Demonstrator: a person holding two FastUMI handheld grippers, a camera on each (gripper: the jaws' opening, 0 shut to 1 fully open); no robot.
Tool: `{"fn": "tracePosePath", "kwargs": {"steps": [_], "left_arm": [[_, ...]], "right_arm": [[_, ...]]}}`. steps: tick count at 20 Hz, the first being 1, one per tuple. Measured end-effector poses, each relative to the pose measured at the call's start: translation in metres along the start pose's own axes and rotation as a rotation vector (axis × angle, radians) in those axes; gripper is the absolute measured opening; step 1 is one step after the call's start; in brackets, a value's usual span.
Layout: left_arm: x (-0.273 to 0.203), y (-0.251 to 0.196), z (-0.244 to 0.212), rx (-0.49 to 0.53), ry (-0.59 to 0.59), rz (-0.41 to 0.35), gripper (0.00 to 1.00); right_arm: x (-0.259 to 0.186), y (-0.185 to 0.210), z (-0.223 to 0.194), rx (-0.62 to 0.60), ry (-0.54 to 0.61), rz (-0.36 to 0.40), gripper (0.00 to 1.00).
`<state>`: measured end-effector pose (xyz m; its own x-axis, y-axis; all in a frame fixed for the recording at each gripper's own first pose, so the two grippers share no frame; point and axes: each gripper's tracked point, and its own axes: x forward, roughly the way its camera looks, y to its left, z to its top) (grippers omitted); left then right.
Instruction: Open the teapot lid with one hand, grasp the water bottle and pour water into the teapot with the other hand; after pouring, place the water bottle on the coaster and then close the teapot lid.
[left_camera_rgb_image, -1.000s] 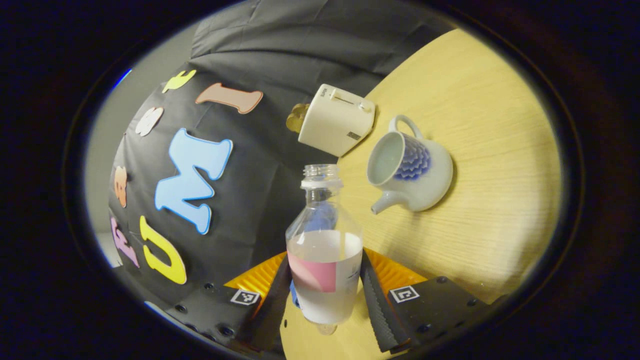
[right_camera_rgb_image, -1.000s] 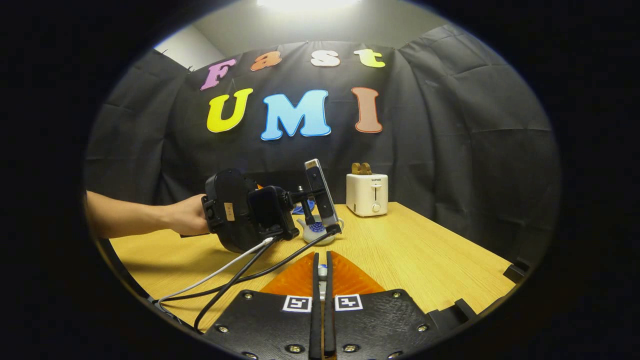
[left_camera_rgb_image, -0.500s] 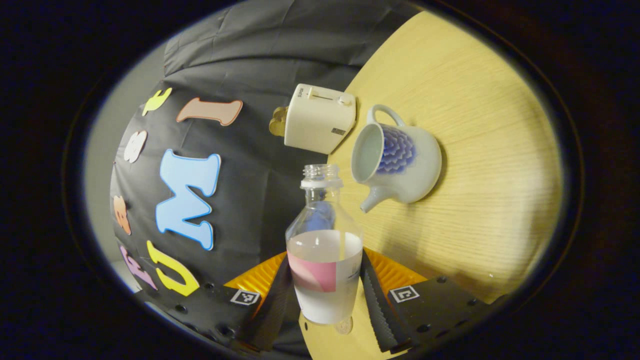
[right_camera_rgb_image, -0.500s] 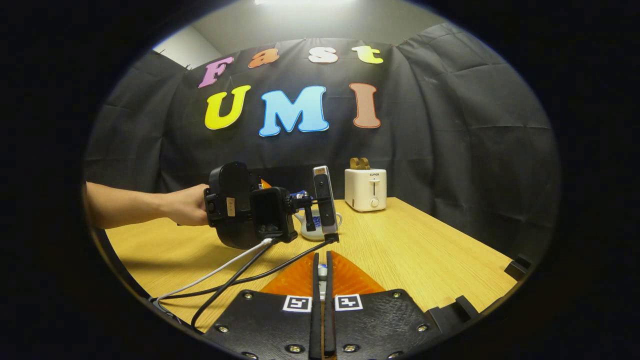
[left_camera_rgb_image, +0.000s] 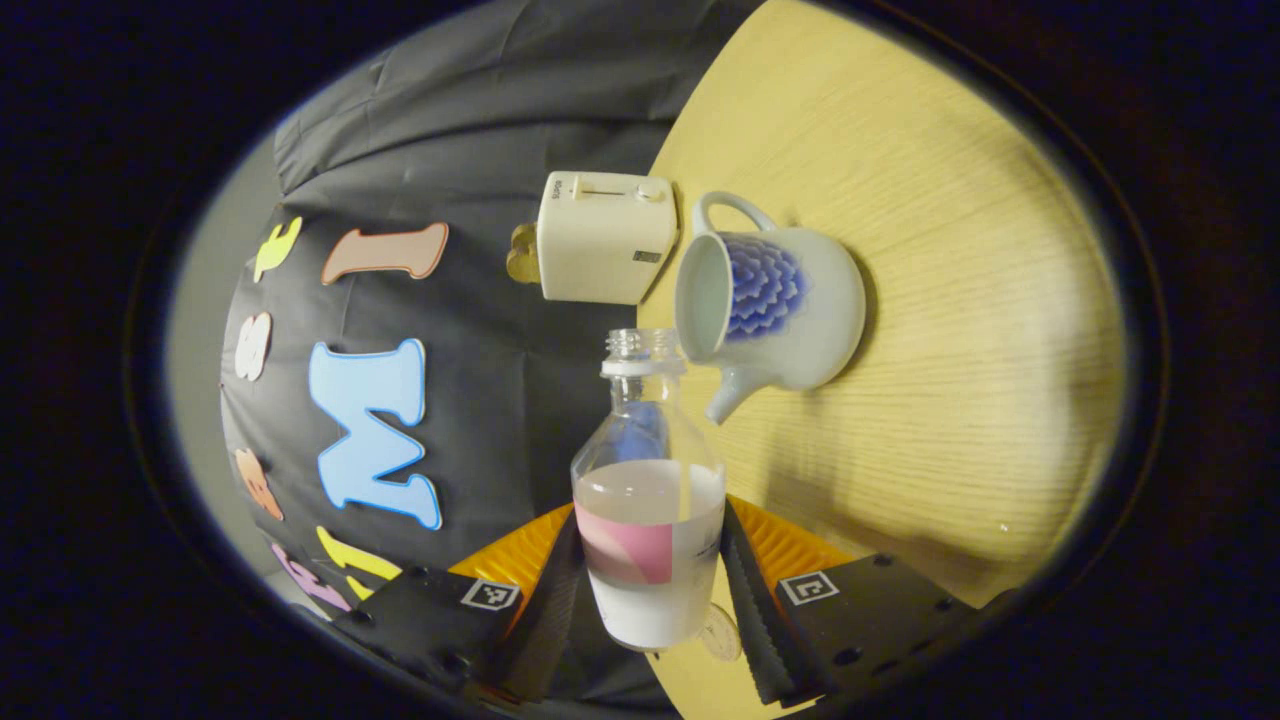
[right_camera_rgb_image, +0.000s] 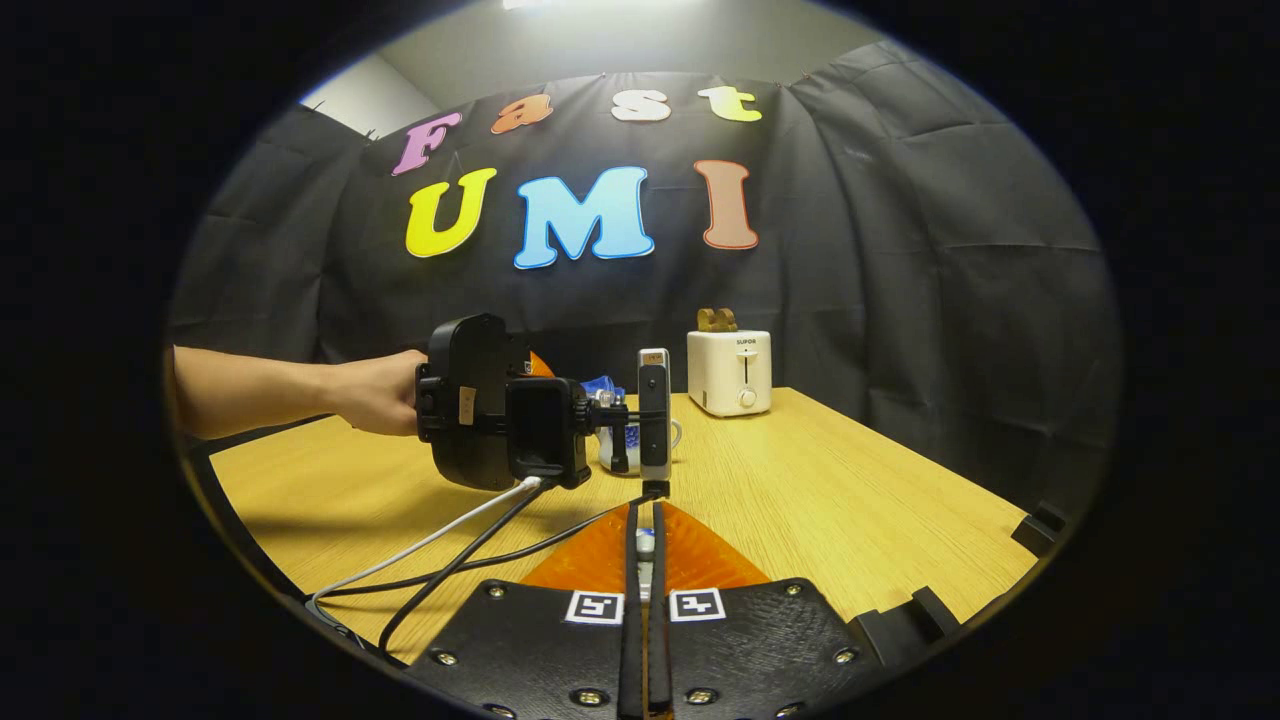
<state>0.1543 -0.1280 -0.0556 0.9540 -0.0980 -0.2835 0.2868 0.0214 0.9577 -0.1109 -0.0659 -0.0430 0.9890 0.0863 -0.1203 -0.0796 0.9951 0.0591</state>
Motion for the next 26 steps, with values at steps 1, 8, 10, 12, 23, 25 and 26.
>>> {"fn": "tracePosePath", "kwargs": {"steps": [1,8,10,12,23,25,26], "left_arm": [[0.000,0.001,0.001,0.015,-0.001,0.000,0.86],[0.001,0.005,-0.001,0.135,0.027,-0.025,0.86],[0.001,0.006,0.001,0.157,0.030,-0.026,0.86],[-0.001,0.007,0.002,0.179,0.034,-0.034,0.86],[0.002,0.013,0.002,0.324,0.067,-0.048,0.86],[0.002,0.014,0.002,0.346,0.073,-0.053,0.86],[0.001,0.015,0.003,0.370,0.078,-0.054,0.86]], "right_arm": [[0.000,0.001,0.001,0.000,0.000,0.001,0.02],[-0.002,-0.004,-0.003,0.012,0.012,-0.004,0.03],[-0.001,-0.004,-0.002,0.012,0.013,-0.004,0.02],[-0.002,-0.004,-0.003,0.013,0.015,-0.003,0.02],[-0.002,-0.006,-0.007,0.026,0.034,-0.002,0.02],[-0.003,-0.006,-0.007,0.027,0.034,-0.001,0.02],[-0.002,-0.005,-0.007,0.026,0.034,0.000,0.02]]}}
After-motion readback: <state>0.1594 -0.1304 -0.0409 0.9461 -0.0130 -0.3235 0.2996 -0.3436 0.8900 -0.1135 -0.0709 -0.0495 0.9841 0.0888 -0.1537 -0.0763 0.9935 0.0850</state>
